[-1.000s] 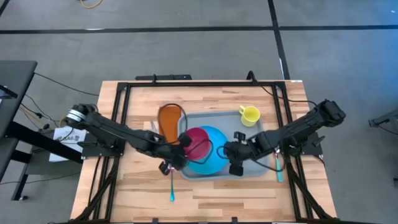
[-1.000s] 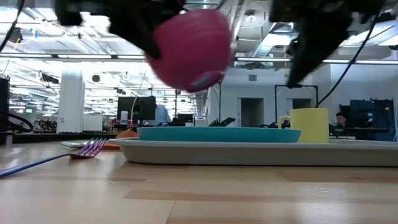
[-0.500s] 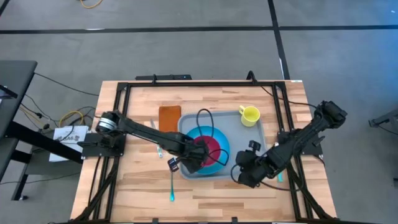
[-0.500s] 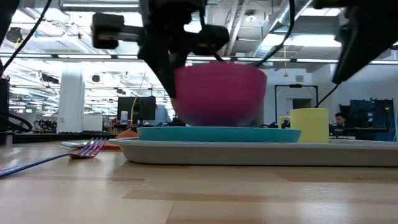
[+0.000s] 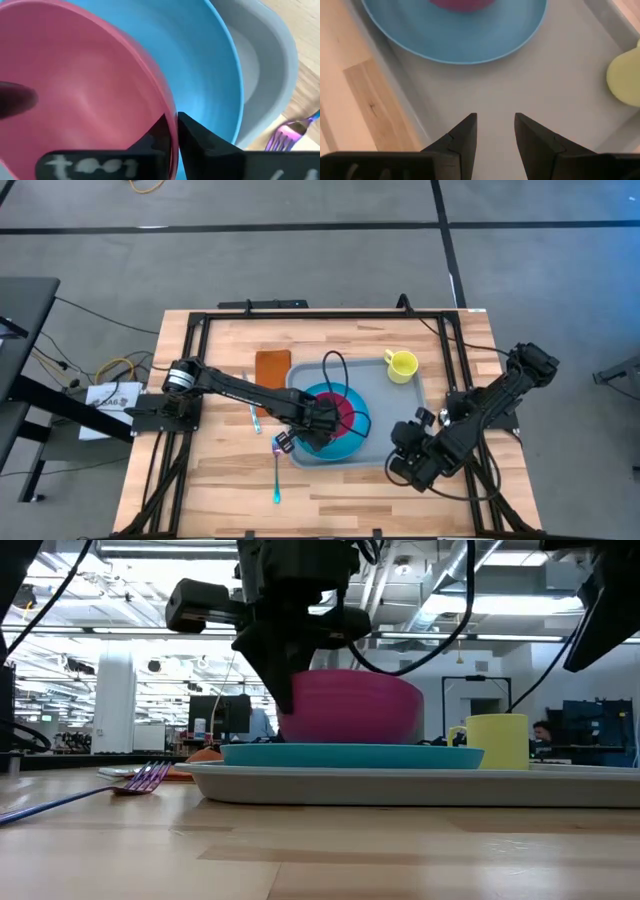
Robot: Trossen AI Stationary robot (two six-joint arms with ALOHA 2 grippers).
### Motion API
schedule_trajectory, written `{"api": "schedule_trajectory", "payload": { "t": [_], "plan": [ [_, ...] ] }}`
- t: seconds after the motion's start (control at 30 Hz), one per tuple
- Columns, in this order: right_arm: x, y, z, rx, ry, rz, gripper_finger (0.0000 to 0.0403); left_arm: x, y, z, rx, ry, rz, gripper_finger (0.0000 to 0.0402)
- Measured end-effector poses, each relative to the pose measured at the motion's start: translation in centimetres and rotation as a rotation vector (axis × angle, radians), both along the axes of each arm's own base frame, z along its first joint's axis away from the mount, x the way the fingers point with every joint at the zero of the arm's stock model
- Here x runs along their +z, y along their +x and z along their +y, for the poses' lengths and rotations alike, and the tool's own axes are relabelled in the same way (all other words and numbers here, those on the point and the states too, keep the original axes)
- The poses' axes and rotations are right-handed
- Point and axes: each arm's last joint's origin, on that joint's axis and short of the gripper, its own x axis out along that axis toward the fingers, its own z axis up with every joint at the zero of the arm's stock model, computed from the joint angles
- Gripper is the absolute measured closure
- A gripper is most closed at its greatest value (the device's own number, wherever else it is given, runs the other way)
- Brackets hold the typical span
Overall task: Set up tray
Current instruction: Put the pink bowl on the blue plate to the bottom left of the yellow mug
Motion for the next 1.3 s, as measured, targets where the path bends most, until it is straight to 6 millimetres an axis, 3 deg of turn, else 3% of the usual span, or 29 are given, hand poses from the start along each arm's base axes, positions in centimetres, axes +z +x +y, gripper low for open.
{"api": "schedule_trajectory", "payload": {
  "t": [0.7,1.07,1.2,1.3],
  "plan": [
    [0.0,0.0,0.0,0.049,-0.03,0.016,0.028,0.2,0.4,0.0,0.075,0.051,-0.057,0.0299],
    [0.0,0.0,0.0,0.05,-0.03,0.016,0.028,4.7,-0.6,-1.6,0.143,0.043,0.031,0.0295],
    [0.0,0.0,0.0,0.05,-0.03,0.016,0.028,5.8,-0.2,-1.8,0.209,0.066,-0.046,0.0298],
    [0.0,0.0,0.0,0.05,-0.03,0.016,0.028,6.0,0.3,-1.7,0.253,0.102,-0.118,0.0322]
  ]
}}
